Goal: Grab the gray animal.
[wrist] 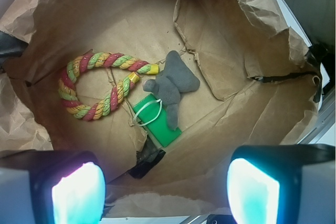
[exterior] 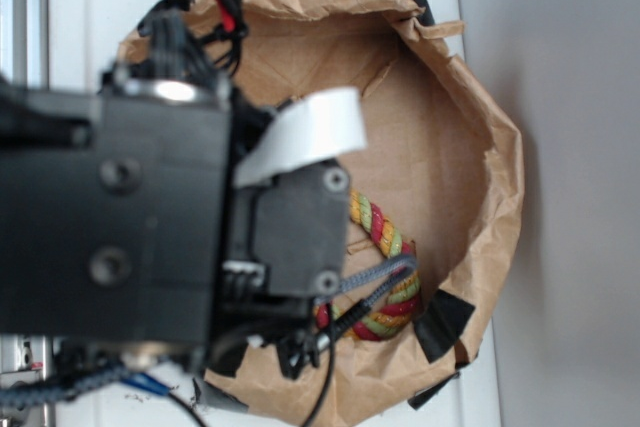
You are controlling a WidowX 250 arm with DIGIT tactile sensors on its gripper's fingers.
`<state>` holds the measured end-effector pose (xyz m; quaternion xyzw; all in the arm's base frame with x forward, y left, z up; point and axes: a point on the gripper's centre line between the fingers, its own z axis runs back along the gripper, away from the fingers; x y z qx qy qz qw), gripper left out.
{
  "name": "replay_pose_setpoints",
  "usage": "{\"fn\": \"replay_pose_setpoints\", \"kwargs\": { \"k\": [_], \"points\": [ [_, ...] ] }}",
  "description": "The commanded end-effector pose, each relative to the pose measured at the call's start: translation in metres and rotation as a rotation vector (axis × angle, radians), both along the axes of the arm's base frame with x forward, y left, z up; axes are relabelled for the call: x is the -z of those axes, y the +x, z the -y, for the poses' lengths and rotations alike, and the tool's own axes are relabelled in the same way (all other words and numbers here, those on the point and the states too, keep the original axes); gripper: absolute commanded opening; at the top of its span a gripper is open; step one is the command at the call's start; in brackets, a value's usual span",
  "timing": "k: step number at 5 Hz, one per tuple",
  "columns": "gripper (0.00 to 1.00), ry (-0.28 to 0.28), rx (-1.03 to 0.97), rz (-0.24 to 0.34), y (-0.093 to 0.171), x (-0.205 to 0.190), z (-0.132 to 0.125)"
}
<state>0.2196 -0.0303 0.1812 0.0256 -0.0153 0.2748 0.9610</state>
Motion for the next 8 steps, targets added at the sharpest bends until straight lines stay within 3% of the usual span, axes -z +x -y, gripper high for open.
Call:
{"fn": "replay_pose_setpoints", "kwargs": {
  "k": [1,2,3,4,6,7,8],
  "points": [
    [1.00,-0.056,-0.342,0.128,0.019,0.037,-0.035],
    [1.00,0.002,-0.437,0.130,0.031,0.058,-0.046],
    [1.00,0.015,-0.481,0.119,0.043,0.086,-0.050],
    [1.00,-0.009,-0.470,0.059,0.051,0.110,-0.040],
    [1.00,0.105,-0.423,-0.007,0.036,0.147,-0.028],
    [0.00,0.093,-0.454,0.023,0.039,0.144,-0.027],
    [0.00,0.063,-0.464,0.041,0.043,0.130,-0.026]
  ]
}}
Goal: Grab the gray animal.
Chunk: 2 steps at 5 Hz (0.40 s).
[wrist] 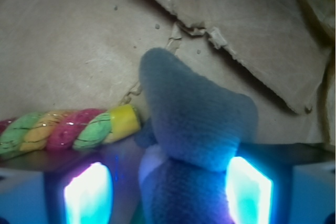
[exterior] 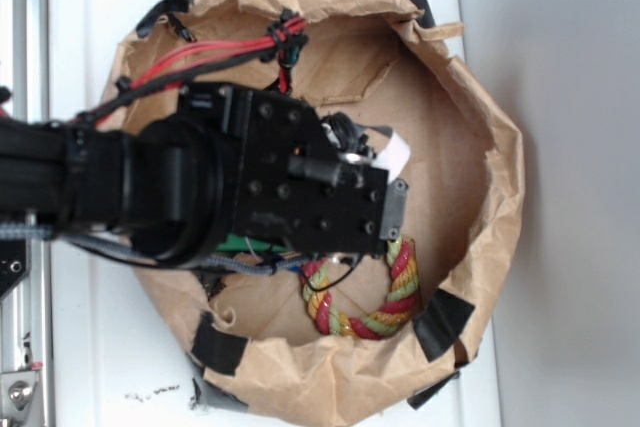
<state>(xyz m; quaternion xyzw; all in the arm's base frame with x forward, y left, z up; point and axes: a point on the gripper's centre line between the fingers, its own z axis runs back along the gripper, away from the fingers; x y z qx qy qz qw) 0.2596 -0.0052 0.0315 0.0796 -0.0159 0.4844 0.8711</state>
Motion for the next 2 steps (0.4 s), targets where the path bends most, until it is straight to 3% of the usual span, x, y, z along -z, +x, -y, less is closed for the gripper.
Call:
{"fn": "replay_pose_setpoints", "kwargs": {
  "k": [1,2],
  "points": [
    [0.00,-0.067,0.015,0.055,0.002,-0.038,0.003],
    [0.00,-0.110,0.086,0.127,-0.003,-0.079,0.008]
  ]
}}
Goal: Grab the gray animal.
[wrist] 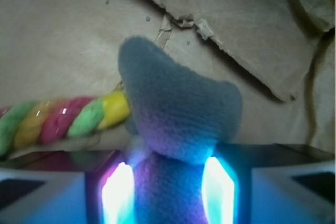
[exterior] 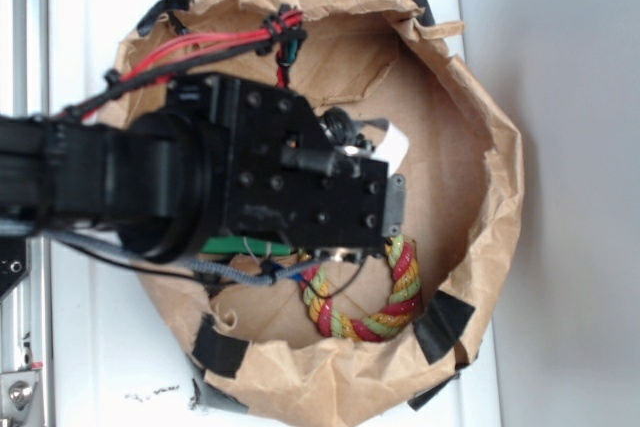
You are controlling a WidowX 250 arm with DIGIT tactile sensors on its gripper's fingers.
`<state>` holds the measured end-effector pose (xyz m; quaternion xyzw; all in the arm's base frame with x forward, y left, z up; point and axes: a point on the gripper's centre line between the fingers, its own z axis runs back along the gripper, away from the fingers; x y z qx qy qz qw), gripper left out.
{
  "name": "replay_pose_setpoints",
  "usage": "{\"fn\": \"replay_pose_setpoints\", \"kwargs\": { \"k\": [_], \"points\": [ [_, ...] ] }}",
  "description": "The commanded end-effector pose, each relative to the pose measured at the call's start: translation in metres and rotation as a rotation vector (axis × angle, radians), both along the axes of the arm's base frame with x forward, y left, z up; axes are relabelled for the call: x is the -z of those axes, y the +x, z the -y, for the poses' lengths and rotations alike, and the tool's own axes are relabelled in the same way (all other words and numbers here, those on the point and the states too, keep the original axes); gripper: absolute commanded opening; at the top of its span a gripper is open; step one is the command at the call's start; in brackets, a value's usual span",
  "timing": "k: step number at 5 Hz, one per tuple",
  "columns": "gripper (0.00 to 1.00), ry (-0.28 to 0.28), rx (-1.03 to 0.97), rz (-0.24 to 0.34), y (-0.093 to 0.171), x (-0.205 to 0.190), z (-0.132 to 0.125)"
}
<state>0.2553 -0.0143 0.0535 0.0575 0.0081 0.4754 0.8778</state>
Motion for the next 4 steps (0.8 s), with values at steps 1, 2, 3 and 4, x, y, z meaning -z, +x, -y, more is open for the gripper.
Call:
{"fn": "replay_pose_setpoints", "kwargs": {
  "k": [1,2,3,4],
  "points": [
    [0.00,-0.101,0.129,0.213,-0.009,-0.097,-0.001],
    [0.00,-0.153,0.166,0.295,-0.013,-0.116,-0.008],
    [0.00,-0.140,0.161,0.321,-0.012,-0.119,-0.014],
    [1.00,-0.053,0.240,0.335,-0.015,-0.120,-0.017]
  ]
}}
